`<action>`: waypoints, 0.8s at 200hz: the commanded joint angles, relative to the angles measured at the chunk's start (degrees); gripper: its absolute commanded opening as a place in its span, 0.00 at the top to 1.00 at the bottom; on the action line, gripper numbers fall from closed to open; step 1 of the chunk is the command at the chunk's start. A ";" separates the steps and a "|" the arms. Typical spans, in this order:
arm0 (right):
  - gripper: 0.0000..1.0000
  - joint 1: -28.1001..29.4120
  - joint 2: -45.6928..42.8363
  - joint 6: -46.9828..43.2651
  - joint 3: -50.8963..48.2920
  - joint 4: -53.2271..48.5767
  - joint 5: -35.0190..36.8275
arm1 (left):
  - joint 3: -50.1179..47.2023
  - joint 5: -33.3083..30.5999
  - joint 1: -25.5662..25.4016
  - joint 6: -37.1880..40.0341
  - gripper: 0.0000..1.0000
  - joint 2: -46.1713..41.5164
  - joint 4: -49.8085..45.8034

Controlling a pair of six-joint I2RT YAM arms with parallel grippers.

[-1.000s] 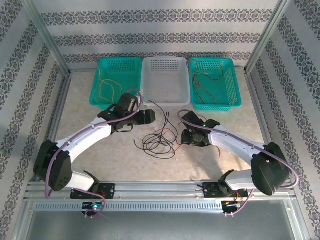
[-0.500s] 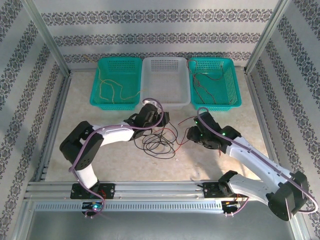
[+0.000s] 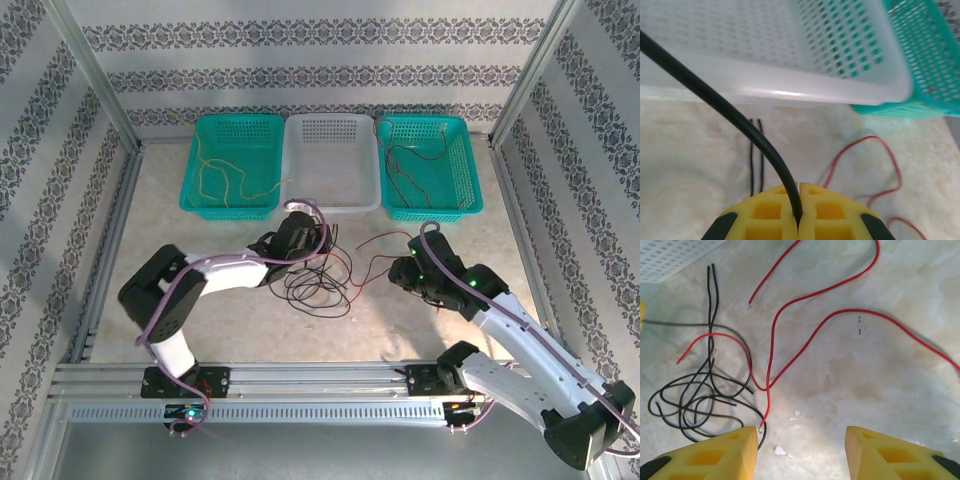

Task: Untangle the cables
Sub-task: Pick up the cable.

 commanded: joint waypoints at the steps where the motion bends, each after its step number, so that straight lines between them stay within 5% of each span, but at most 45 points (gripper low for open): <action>1: 0.50 -2.77 1.52 -1.84 0.61 0.76 -0.22 | 0.43 -1.33 -1.31 4.17 1.00 -10.27 -7.29; 59: 0.51 -6.74 5.78 -8.39 6.33 2.13 -3.30 | 24.13 -5.39 -1.24 16.73 1.00 -19.59 -29.02; 92: 0.51 -7.04 6.43 -9.75 8.35 2.21 -3.85 | 38.69 -8.76 0.36 22.91 1.00 -15.40 -32.64; 160: 0.51 -7.06 4.53 -9.76 9.42 2.62 -3.83 | 62.52 -2.35 5.04 24.34 1.00 -2.49 -33.61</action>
